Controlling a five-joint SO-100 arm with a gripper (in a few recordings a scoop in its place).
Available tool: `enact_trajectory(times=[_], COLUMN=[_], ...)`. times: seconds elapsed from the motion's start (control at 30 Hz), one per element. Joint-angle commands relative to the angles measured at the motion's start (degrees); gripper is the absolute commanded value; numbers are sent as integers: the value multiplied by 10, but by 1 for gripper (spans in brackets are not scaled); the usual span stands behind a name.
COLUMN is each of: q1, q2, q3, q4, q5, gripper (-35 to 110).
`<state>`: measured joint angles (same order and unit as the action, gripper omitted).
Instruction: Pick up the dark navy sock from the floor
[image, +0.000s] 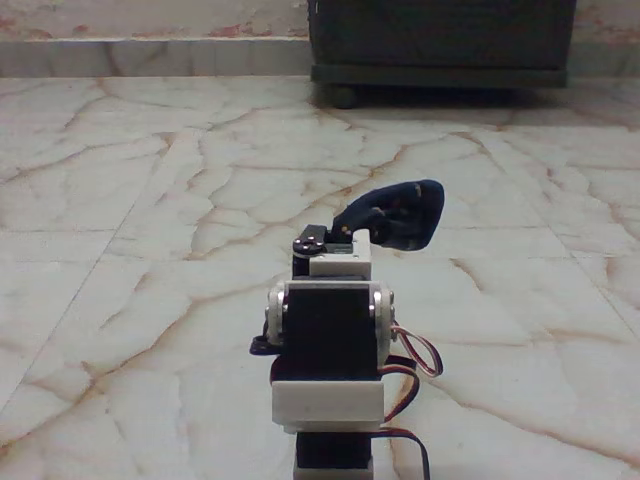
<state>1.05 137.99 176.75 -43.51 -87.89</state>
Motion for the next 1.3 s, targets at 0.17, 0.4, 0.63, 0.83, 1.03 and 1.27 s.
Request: enact_trajectory(times=[0.17, 0.4, 0.63, 0.83, 1.03, 1.27], q1=[30, 32, 28, 27, 26, 24], q2=[20, 20, 20, 20, 20, 19], q3=[-2, -1, -1, -1, -1, -1], q4=[26, 29, 30, 33, 36, 38], q5=[-68, -63, -52, -50, -46, -44], gripper=[0, 0, 0, 0, 0, 0])
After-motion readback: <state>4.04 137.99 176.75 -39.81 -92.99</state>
